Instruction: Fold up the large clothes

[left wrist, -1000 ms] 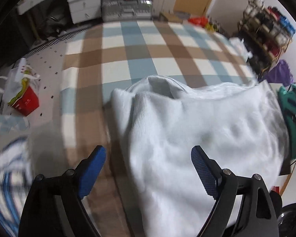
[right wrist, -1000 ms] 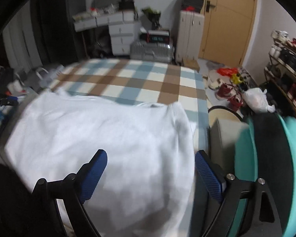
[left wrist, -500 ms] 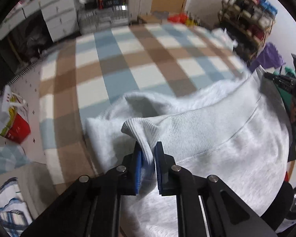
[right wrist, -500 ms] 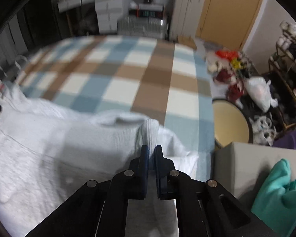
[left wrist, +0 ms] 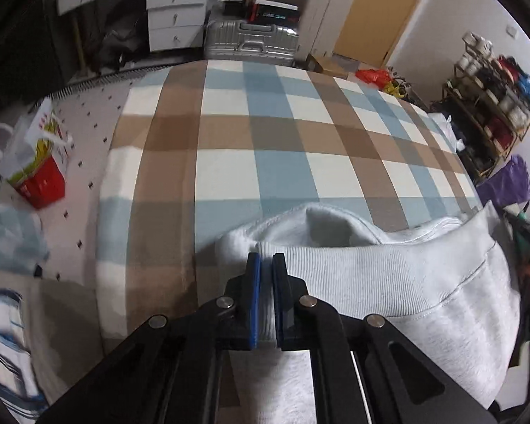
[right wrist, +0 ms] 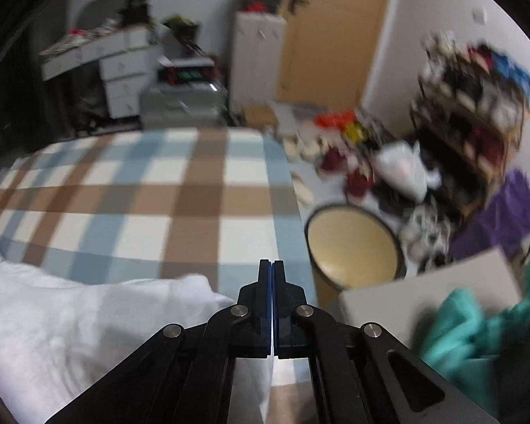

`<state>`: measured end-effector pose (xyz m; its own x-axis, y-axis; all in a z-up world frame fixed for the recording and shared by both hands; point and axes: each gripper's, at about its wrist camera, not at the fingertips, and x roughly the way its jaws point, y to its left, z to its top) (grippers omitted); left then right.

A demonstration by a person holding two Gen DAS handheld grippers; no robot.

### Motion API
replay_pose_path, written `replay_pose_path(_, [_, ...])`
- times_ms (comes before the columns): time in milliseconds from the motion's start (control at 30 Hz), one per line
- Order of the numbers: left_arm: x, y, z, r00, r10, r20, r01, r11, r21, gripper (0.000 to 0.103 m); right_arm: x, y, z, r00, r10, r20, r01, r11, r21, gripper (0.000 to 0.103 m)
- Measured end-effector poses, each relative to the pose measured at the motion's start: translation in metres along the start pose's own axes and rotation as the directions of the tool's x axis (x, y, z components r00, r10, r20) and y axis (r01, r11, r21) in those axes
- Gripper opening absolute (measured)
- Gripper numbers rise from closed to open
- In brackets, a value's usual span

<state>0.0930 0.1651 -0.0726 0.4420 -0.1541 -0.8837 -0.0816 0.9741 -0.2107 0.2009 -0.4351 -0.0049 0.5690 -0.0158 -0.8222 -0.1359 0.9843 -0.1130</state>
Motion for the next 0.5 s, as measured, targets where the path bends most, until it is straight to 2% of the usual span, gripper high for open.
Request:
replay_pose_path(33, [-0.008, 0.001, -0.001, 1.0, -0.014, 0.013, 0.014, 1.0, -0.01, 0.002, 0.004, 0.001, -0.001, 1.0, 0.005, -0.017, -0.005, 1.0, 0.002, 0.0])
replay_pose_path(100, [-0.028, 0.0, -0.001, 1.0, 0.005, 0.031, -0.005, 1.0, -0.02, 0.002, -0.005, 0.003, -0.003, 1.0, 0.029, 0.005, -0.029, 1.0, -0.012, 0.0])
replay_pose_path(167, [-0.053, -0.009, -0.002, 0.998, 0.006, 0.061, -0.006, 1.0, 0.003, 0.002, -0.034, 0.012, -0.002, 0.997, 0.045, 0.06, -0.04, 0.997, -0.073, 0.0])
replay_pose_path(200, [-0.068, -0.022, -0.005, 0.997, -0.03, 0.077, 0.028, 0.999, 0.029, 0.007, -0.052, 0.018, -0.003, 0.994, 0.058, 0.092, -0.048, 0.993, -0.109, 0.004])
replay_pose_path(233, [-0.074, -0.032, -0.008, 0.996, -0.054, 0.077, 0.05, 0.998, 0.047, 0.015, -0.075, 0.025, -0.003, 0.988, 0.092, 0.122, -0.075, 0.988, -0.137, 0.018])
replay_pose_path(267, [-0.077, -0.044, -0.013, 0.995, -0.075, 0.07, 0.071, 0.995, 0.066, 0.044, -0.086, 0.031, -0.006, 0.983, 0.127, 0.129, -0.108, 0.983, -0.145, 0.028])
replay_pose_path(300, [-0.079, -0.06, -0.021, 0.993, -0.105, 0.061, 0.1, 0.991, 0.086, 0.08, -0.103, 0.042, -0.008, 0.969, 0.216, 0.117, -0.195, 0.967, -0.162, 0.051])
replay_pose_path(333, [-0.079, -0.078, -0.031, 0.988, -0.145, 0.048, 0.14, 0.984, 0.107, 0.087, -0.114, 0.053, -0.012, 0.95, 0.297, 0.093, -0.278, 0.944, -0.177, 0.064])
replay_pose_path(400, [-0.068, -0.109, -0.05, 0.975, -0.222, 0.004, 0.218, 0.963, 0.16, 0.087, -0.13, 0.081, -0.027, 0.912, 0.407, 0.044, -0.389, 0.896, -0.215, 0.064])
replay_pose_path(433, [-0.055, -0.127, -0.06, 0.976, -0.213, -0.052, 0.219, 0.955, 0.198, 0.087, -0.136, 0.102, -0.038, 0.892, 0.452, -0.011, -0.441, 0.863, -0.246, 0.063])
replay_pose_path(467, [-0.039, -0.142, -0.07, 0.98, -0.167, -0.103, 0.188, 0.953, 0.239, 0.087, -0.137, 0.121, -0.05, 0.878, 0.475, -0.062, -0.473, 0.838, -0.274, 0.063])
replay_pose_path(500, [-0.024, -0.152, -0.078, 0.985, -0.102, -0.141, 0.138, 0.953, 0.27, 0.087, -0.139, 0.136, -0.061, 0.874, 0.476, -0.094, -0.481, 0.824, -0.3, 0.063])
